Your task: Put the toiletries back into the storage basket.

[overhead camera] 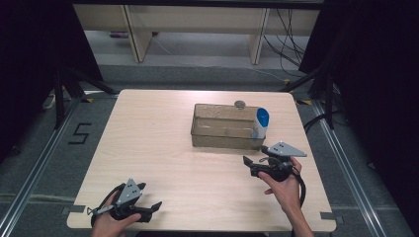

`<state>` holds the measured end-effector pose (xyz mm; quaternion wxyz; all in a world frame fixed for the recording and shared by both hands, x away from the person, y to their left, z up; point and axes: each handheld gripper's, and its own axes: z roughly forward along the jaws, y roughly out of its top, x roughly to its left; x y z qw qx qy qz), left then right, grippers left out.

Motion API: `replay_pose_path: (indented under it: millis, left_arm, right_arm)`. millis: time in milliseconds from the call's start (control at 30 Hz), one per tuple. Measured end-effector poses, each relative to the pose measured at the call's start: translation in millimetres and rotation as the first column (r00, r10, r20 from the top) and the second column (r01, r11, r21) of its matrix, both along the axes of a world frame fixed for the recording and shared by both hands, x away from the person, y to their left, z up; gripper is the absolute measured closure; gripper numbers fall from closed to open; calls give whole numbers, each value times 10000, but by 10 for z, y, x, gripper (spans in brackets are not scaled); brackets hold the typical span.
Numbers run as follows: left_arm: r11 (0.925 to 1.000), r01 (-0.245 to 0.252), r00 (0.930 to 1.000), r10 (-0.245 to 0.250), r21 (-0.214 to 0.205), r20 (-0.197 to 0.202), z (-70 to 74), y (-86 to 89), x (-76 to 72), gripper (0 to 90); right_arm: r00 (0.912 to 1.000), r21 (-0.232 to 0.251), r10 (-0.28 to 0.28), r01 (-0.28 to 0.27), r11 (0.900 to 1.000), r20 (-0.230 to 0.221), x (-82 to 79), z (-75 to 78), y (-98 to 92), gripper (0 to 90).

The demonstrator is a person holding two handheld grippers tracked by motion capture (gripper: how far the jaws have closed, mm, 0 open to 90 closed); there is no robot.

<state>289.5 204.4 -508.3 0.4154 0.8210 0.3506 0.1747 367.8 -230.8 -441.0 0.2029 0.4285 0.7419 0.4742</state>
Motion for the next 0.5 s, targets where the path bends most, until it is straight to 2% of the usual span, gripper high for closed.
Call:
replay_pose_path:
  millis: [33, 67, 100, 200, 233, 267, 300, 333, 367, 400, 500]
  left_arm:
    - [10000, 0, 10000, 0, 0, 0, 0, 0, 0, 149]
    - [10000, 35, 10000, -35, 2, -28, -1, 2, 3, 149]
    - [9999, 52, 10000, -52, 131, -8, 2, 9, 8, 149]
    - [10000, 8, 10000, -8, 9, -2, 0, 0, 0, 149]
    - [10000, 39, 10000, -39, -9, -34, -1, 1, 1, 149]
    - [10000, 38, 10000, -38, 4, -27, -1, 2, 3, 149]
    - [10000, 43, 10000, -43, 64, -20, 1, 5, 6, 149]
    - [10000, 27, 10000, -27, 7, -30, 0, 2, 3, 149]
    - [9999, 50, 10000, -50, 93, -21, 0, 5, 4, 149]
    - [10000, 42, 10000, -42, 58, -24, -1, 4, 5, 149]
    - [10000, 34, 10000, -34, 3, -30, -1, 1, 3, 149]
  right_arm:
    - [10000, 0, 0, 0, 10000, 0, 0, 0, 0, 220]
    - [9995, -306, 126, -117, 9995, 291, -1, -4, -20, 220]
    - [9997, -105, 40, -37, 9999, 250, -15, -17, -2, 220]
    - [9994, -369, 106, -94, 9993, 326, -25, -18, -19, 220]
    - [9999, -198, 105, -103, 9998, 73, -47, -22, -7, 220]
    - [9997, -247, 212, -210, 9995, 87, -49, -25, -10, 220]
    - [9991, -386, 170, -154, 9991, 398, -44, -37, -17, 220]
    - [9992, -312, 258, -248, 9992, 312, -61, -44, -17, 220]
    - [9987, -419, 239, -220, 9989, 457, -63, -49, -21, 219]
    - [9997, -99, 194, -192, 9998, 162, -88, -50, 0, 219]
    - [9992, -333, 296, -287, 9990, 260, -95, -47, -22, 220]
